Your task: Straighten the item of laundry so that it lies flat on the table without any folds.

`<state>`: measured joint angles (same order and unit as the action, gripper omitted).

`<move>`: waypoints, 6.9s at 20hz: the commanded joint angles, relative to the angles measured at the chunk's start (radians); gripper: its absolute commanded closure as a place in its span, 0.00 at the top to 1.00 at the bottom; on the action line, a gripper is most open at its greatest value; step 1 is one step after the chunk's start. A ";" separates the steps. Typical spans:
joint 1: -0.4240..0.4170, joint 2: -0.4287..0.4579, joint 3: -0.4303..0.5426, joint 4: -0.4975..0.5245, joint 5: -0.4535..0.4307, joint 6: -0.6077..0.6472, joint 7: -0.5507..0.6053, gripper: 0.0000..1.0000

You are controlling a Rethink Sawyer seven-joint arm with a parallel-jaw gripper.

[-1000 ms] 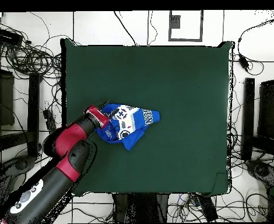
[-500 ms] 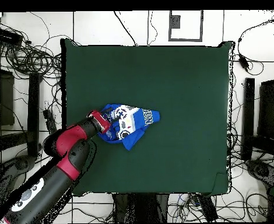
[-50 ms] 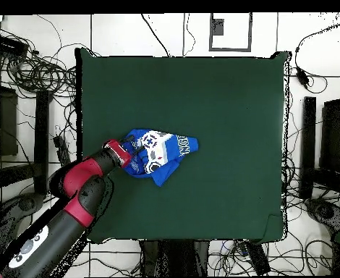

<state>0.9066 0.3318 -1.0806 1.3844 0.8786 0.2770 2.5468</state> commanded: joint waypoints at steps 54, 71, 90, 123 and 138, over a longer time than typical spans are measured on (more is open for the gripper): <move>0.026 -0.015 0.344 -0.028 0.046 0.194 0.273 1.00; 0.095 0.091 0.133 -0.063 0.017 0.298 0.357 0.00; -0.156 -0.509 0.154 0.149 -0.294 0.273 -0.154 0.00; -0.664 -1.433 0.618 0.225 -0.720 0.766 -0.406 0.00; -0.849 -1.466 0.870 0.546 -0.490 0.652 -0.419 0.00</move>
<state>0.1003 -1.1748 -0.4111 1.6999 0.3716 1.0502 2.5537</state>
